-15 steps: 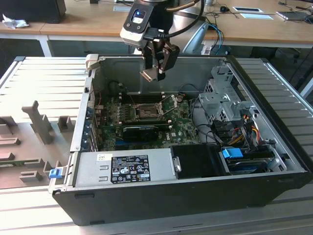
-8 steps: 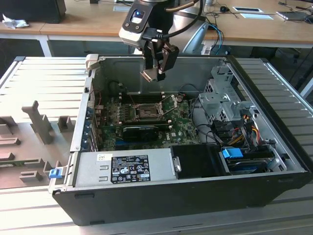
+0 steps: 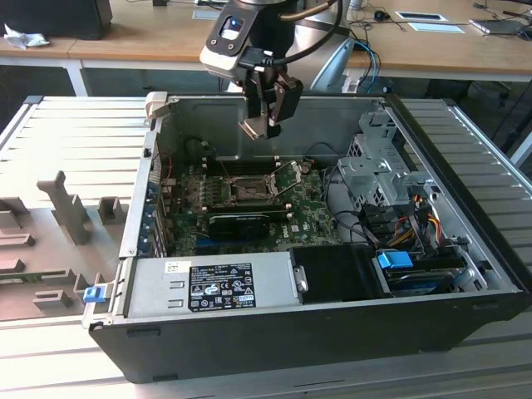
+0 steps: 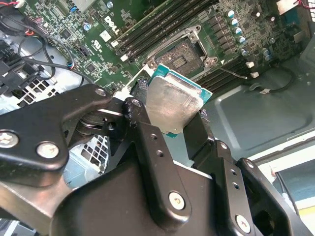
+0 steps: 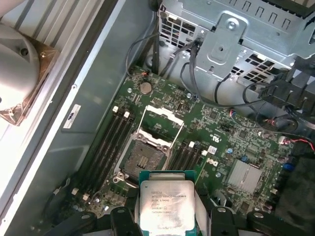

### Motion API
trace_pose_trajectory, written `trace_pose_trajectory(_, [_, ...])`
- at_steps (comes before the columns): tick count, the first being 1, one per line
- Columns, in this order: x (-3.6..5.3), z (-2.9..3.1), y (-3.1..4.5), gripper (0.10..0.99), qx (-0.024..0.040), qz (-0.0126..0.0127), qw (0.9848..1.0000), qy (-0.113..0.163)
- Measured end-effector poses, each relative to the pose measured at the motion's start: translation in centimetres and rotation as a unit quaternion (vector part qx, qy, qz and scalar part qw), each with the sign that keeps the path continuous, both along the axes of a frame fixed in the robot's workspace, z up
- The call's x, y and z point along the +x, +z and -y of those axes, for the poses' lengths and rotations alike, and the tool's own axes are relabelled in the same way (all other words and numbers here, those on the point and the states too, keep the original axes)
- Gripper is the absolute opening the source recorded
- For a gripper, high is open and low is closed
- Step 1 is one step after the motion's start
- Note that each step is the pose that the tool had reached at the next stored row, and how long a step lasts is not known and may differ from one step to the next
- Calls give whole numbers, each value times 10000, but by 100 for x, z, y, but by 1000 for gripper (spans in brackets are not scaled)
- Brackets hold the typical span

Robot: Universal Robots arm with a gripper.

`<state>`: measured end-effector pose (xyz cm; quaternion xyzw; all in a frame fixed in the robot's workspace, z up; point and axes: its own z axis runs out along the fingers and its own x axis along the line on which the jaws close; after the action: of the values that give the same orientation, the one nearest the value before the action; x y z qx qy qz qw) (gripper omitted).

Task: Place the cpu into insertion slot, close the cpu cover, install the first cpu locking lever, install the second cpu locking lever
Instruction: 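Place the cpu into insertion slot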

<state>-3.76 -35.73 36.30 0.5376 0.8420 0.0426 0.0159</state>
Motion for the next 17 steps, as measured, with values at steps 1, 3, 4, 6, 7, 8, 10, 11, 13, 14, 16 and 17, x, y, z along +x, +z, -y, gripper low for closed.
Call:
trace_pose_trajectory(1, [0,0,-2,537,0,0,10000,-39])
trace_pose_trajectory(3, [0,0,-4,537,0,0,10000,-85])
trace_pose_trajectory(4, [0,0,-5,537,0,0,9999,-111])
trace_pose_trajectory(6, [0,0,-6,537,0,0,9999,-154])
trace_pose_trajectory(7, [0,0,-7,537,0,0,9998,-179])
trace_pose_trajectory(8, [0,0,-9,537,0,0,9998,-211])
trace_pose_trajectory(10, [0,0,-11,537,0,0,9997,-257])
trace_pose_trajectory(11, [0,0,-12,537,0,0,9996,-277])
trace_pose_trajectory(13, [0,0,-13,537,0,0,9995,-328])
trace_pose_trajectory(14, [0,0,-15,537,0,0,9994,-358])
trace_pose_trajectory(16, [0,0,-16,537,0,0,9991,-413])
trace_pose_trajectory(17, [0,0,-17,537,0,0,9990,-442])
